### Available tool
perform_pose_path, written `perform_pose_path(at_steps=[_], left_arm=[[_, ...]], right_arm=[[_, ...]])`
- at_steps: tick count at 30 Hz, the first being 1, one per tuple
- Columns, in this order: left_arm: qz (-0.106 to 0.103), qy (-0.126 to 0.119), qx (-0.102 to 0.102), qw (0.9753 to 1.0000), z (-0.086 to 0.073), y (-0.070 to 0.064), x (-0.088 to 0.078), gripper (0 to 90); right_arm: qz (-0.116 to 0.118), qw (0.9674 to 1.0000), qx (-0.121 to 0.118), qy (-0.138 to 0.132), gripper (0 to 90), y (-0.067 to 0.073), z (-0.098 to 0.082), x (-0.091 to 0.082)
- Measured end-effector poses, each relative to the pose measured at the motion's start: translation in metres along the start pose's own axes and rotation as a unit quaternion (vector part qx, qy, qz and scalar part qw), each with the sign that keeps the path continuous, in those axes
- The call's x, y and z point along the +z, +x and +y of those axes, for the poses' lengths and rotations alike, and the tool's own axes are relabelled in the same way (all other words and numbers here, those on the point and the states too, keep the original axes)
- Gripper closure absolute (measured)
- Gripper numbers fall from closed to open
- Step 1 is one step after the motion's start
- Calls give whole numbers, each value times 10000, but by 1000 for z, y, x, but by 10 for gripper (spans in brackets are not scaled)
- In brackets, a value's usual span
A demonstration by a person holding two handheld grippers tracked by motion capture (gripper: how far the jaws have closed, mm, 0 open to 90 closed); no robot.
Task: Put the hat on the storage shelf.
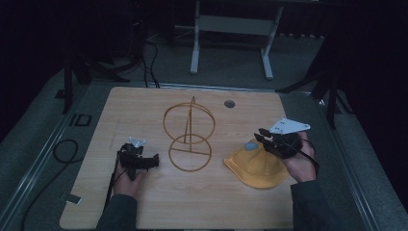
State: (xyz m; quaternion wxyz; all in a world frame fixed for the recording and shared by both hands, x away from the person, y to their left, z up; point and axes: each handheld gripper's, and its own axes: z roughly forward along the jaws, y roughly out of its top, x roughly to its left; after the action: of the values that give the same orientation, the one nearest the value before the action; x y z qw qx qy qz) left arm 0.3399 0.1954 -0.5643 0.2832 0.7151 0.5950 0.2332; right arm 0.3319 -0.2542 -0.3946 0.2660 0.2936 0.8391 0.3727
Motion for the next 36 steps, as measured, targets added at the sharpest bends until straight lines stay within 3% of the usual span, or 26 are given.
perform_pose_path(at_steps=[16,23,29,36], left_arm=[[-2,7,1,10000,0,0,0,4],[-3,7,0,10000,0,0,0,4],[-2,7,0,10000,0,0,0,4],[-4,8,0,10000,0,0,0,4]], right_arm=[[64,9977,-258,619,692,-8,0,1],[90,9937,-468,1011,687,-14,0,2],[140,9920,-527,1143,671,-16,0,0],[436,9856,-574,1529,633,-22,-3,2]])
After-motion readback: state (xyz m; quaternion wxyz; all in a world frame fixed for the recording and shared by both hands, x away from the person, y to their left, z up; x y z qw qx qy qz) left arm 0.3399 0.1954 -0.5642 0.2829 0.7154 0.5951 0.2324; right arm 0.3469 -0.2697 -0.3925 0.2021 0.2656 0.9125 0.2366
